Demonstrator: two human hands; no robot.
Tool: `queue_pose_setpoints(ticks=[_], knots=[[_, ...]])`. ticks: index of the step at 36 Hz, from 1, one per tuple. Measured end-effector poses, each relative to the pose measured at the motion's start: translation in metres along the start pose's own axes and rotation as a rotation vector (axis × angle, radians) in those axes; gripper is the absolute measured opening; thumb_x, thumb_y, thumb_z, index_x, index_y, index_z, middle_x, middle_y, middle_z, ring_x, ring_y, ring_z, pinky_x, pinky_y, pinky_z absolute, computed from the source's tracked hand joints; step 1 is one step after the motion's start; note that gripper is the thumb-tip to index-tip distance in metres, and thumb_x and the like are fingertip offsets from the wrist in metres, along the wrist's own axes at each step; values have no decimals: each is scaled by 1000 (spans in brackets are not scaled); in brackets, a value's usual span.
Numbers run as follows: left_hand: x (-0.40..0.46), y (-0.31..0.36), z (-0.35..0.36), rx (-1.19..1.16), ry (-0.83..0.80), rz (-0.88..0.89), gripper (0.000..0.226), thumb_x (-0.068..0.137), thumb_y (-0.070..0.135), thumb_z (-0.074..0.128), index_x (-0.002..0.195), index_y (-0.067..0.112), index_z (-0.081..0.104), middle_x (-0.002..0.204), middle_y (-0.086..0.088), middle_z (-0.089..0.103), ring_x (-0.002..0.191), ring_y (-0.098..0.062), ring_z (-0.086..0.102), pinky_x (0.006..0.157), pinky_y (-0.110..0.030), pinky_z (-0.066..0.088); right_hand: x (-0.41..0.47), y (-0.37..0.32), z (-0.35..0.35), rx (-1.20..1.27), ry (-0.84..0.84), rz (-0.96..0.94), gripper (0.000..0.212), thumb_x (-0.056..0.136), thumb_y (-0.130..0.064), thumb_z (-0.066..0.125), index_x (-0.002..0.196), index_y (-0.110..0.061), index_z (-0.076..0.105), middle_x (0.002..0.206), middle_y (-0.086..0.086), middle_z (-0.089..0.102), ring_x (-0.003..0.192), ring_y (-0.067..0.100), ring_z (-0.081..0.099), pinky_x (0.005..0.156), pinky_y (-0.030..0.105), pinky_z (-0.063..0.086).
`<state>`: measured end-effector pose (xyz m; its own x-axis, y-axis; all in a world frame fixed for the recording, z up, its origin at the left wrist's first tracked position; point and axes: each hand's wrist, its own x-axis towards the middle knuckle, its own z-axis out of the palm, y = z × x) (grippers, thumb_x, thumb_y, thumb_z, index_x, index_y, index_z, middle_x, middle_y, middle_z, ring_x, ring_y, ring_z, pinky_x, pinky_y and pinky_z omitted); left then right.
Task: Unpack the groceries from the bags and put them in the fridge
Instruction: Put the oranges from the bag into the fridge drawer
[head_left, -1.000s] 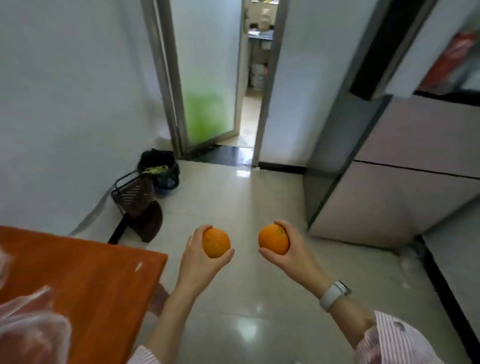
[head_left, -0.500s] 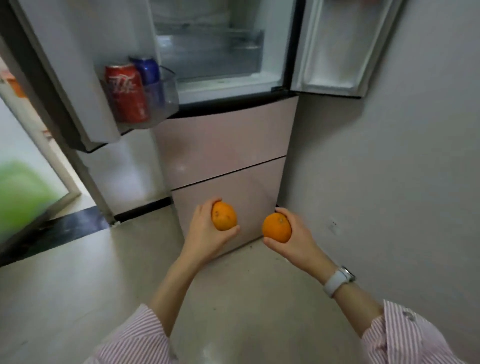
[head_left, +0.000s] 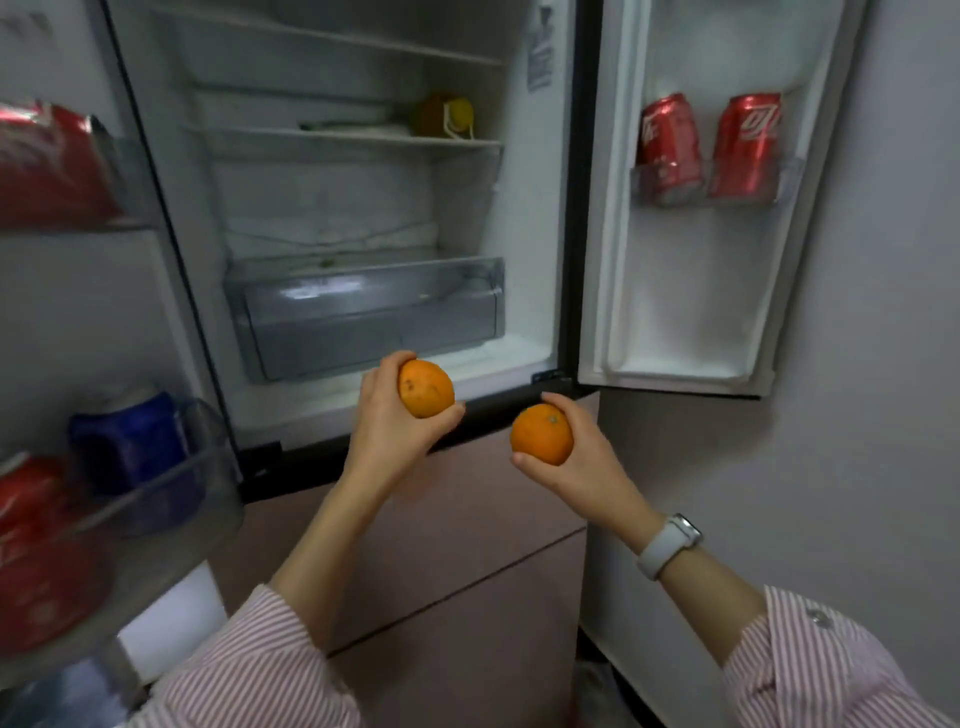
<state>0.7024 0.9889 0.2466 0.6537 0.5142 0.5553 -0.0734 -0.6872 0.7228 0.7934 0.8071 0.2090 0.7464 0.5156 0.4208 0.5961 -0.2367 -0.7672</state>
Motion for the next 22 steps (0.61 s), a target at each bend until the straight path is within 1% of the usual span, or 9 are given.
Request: queue_pose_setpoints(ticks=[2,4,6,9,12,16,18,20,22], knots=[[42,-7,3,12,56,-20,70,68,31,80,127,25,42,125,-5,42,101,-18,47,85,-33,43,44,2,5,21,-18,-30,76,75,-33,74,136,-31,29,129,-6,33,115,12,41,94,27,38],[81,-14,5,24,109,-35,70,69,31,80,127,25,41,126,-5,42,97,-15,45,80,-30,39,86,4,8,21,-41,-54,79,74,-36,74,136,-34,25,129,-9,31,114,13,42,96,31,42],[113,-23,7,33,152,-37,69,69,31,79,126,26,41,126,-5,42,96,-14,45,78,-28,38,127,7,12,9,-60,-65,83,72,-41,75,136,-36,22,128,-9,32,113,15,45,97,36,44],[152,-39,9,65,205,-42,70,69,29,80,127,24,41,126,-7,42,97,-14,45,78,-28,38,190,9,21,-45,-48,-101,82,68,-49,74,134,-35,26,130,-2,37,108,16,48,94,34,44],[187,-57,7,107,261,-58,69,69,27,80,127,23,43,125,-7,43,98,-16,46,78,-28,37,256,9,39,-91,-11,-141,81,66,-50,75,131,-30,31,128,4,39,108,21,50,94,32,42],[221,-79,-1,170,346,-69,69,68,24,81,127,21,45,126,-8,44,98,-13,43,80,-26,35,341,1,68,-64,10,-230,78,69,-40,77,131,-17,37,126,13,44,119,27,42,100,30,34],[233,-88,-5,221,378,-74,71,67,24,82,127,20,45,127,-9,45,101,-15,45,82,-26,35,380,-6,81,-40,5,-264,76,71,-38,76,131,-12,38,127,16,45,120,30,40,101,34,34],[243,-95,-11,261,420,-84,71,66,25,82,126,20,45,126,-9,46,105,-19,48,84,-25,35,416,-11,95,-33,9,-296,75,72,-39,75,130,-8,39,128,17,47,119,32,41,100,35,34],[252,-98,-15,298,451,-95,70,66,27,81,126,22,45,124,-7,46,101,-16,47,83,-25,35,448,-15,109,-59,-1,-338,72,72,-40,74,127,-7,42,126,17,48,119,32,42,99,34,34]])
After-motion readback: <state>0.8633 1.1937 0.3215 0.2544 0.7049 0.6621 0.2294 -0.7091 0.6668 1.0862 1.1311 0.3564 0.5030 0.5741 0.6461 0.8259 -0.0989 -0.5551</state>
